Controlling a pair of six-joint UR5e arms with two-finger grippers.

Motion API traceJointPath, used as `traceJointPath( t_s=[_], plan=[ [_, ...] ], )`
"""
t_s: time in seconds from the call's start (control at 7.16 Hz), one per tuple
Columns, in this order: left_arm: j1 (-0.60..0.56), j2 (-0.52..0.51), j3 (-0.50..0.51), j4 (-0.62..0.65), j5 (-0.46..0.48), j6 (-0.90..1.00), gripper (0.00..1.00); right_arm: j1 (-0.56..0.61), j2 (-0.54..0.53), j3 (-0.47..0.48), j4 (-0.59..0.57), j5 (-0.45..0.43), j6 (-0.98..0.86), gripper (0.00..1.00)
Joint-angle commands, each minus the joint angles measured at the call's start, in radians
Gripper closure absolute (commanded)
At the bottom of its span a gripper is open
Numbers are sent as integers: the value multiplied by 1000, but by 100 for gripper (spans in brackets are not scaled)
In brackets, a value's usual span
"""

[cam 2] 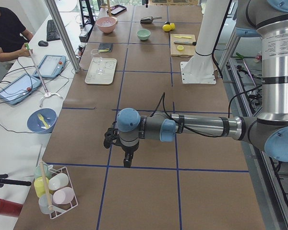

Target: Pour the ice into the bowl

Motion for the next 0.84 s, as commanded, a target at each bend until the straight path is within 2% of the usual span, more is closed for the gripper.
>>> traceJointPath(
  t_s=[0.0, 0.7],
  plan=[
    [2, 1, -10, -7, 7, -1, 0, 0, 6, 2, 36, 4, 44, 0],
    [2, 7, -16, -15, -1, -6, 0, -1, 1, -13, 64, 1, 47, 0]
  ],
)
